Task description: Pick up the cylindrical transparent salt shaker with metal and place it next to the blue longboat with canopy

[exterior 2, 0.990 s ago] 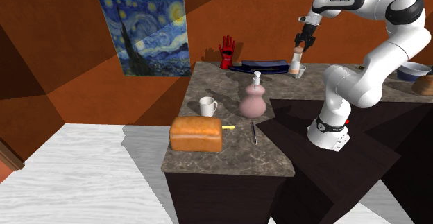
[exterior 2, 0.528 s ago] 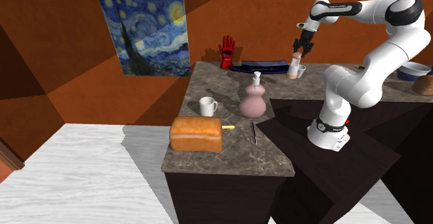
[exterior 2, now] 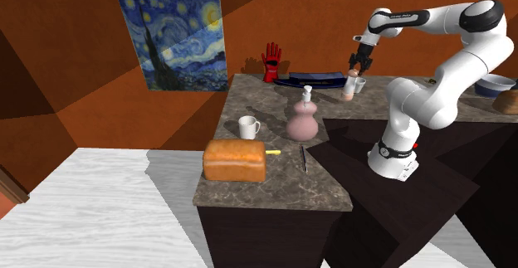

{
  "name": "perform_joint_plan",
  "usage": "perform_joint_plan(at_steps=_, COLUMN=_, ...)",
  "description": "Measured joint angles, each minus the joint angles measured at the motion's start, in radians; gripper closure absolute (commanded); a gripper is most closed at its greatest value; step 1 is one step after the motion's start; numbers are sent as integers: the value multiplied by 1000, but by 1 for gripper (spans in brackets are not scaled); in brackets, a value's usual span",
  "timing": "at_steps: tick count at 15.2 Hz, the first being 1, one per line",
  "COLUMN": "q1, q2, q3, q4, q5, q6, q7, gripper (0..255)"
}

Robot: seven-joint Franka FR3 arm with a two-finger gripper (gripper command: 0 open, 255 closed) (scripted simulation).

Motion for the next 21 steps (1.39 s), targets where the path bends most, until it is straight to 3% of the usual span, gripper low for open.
perform_joint_plan(at_steps=8, q1=25, q2=-30, q3=-73, q4=-44, q5=-50, q6=77, q7=5, gripper=255)
perform_joint_plan(at_steps=14, q1=29, q2=-33, q3=-81, q4=-47, q5=-55, q6=84, q7=6, gripper=255)
perform_joint_plan(at_steps=15, q1=29, q2=-33, q3=-81, q4=-47, q5=-55, q6=84, q7=6, gripper=0)
perform_joint_plan(at_steps=21, q1=29, q2=-33, q3=-81, q4=-47, q5=-55, q6=84, q7=6, gripper=0)
